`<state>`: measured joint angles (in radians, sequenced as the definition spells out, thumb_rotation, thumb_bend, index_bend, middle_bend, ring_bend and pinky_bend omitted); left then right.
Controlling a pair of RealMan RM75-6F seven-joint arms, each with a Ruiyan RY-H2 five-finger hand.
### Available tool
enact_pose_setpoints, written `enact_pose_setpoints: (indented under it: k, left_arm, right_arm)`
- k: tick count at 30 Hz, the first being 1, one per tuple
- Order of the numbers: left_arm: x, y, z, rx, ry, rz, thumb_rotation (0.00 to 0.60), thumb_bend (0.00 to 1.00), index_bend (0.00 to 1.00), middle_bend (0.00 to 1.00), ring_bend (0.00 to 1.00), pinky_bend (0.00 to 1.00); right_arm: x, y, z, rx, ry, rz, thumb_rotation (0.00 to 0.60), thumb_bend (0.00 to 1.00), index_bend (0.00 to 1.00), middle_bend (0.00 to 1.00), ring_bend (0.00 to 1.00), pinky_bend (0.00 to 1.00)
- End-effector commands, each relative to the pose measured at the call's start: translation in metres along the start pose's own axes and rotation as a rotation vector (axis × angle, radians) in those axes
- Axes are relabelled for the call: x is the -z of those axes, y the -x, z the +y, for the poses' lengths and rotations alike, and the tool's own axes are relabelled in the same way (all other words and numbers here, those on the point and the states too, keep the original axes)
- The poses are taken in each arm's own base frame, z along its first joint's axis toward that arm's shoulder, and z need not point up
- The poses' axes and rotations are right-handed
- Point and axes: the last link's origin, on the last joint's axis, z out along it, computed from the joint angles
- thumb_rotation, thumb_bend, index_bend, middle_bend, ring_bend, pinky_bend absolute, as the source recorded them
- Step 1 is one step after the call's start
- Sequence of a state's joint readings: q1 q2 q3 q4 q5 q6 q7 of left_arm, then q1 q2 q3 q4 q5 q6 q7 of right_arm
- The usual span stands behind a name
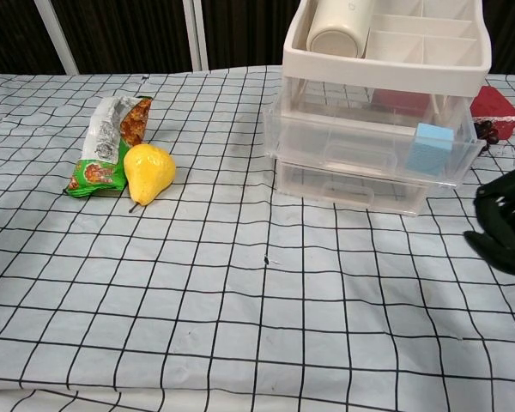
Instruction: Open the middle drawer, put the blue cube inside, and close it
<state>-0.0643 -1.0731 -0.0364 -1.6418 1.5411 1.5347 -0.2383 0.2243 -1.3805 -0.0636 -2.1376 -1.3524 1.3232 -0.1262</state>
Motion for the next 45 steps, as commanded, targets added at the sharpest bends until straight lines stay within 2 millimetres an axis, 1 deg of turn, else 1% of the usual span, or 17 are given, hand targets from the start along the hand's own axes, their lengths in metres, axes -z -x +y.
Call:
enact_pose_setpoints:
  k: [1, 5, 11, 16, 22, 27, 32, 39, 45]
  left_arm:
    - [-0.001, 0.000, -0.001, 0.001, -0.002, 0.000, 0.600, 0.03, 0.00, 0.00, 0.00, 0.00]
    - [-0.001, 0.000, -0.001, 0.002, -0.003, -0.003, 0.600, 0.03, 0.00, 0.00, 0.00, 0.00]
    - [-0.002, 0.000, -0.001, 0.002, -0.006, -0.008, 0.600, 0.03, 0.00, 0.00, 0.00, 0.00]
    - [-0.003, 0.001, -0.002, 0.004, -0.010, -0.010, 0.600, 0.03, 0.00, 0.00, 0.00, 0.00]
    - [-0.004, 0.000, -0.003, 0.009, -0.018, -0.009, 0.600, 0.03, 0.00, 0.00, 0.00, 0.00]
    - [-0.005, 0.000, -0.003, 0.013, -0.022, -0.013, 0.600, 0.03, 0.00, 0.00, 0.00, 0.00]
    - [-0.005, 0.000, -0.003, 0.016, -0.025, -0.013, 0.600, 0.03, 0.00, 0.00, 0.00, 0.00]
    - [-0.006, 0.000, -0.003, 0.018, -0.026, -0.014, 0.600, 0.03, 0.00, 0.00, 0.00, 0.00]
    - [-0.005, -0.001, -0.003, 0.019, -0.027, -0.012, 0.600, 0.03, 0.00, 0.00, 0.00, 0.00]
  right_arm:
    - [-0.014, 0.016, -0.007, -0.017, -0.018, -0.034, 0.600, 0.48, 0.76, 0.83, 0.87, 0.77]
    - [-0.031, 0.032, -0.020, -0.075, -0.031, -0.062, 0.600, 0.48, 0.76, 0.82, 0.86, 0.76]
    - [-0.048, 0.052, -0.038, -0.116, -0.059, -0.093, 0.600, 0.48, 0.76, 0.82, 0.85, 0.76]
    - [-0.068, 0.062, -0.049, -0.127, -0.067, -0.084, 0.600, 0.48, 0.76, 0.81, 0.85, 0.76]
    - [-0.099, 0.070, -0.058, -0.143, -0.041, -0.056, 0.600, 0.48, 0.76, 0.81, 0.85, 0.76]
    - [-0.119, 0.068, -0.061, -0.143, -0.018, -0.019, 0.600, 0.48, 0.76, 0.81, 0.85, 0.76]
    - [-0.139, 0.059, -0.060, -0.160, 0.020, 0.033, 0.600, 0.48, 0.76, 0.81, 0.85, 0.76]
    - [-0.156, 0.043, -0.059, -0.190, 0.044, 0.107, 0.600, 0.48, 0.76, 0.81, 0.85, 0.76]
    - [-0.165, 0.032, -0.051, -0.212, 0.091, 0.145, 0.600, 0.48, 0.76, 0.81, 0.85, 0.76]
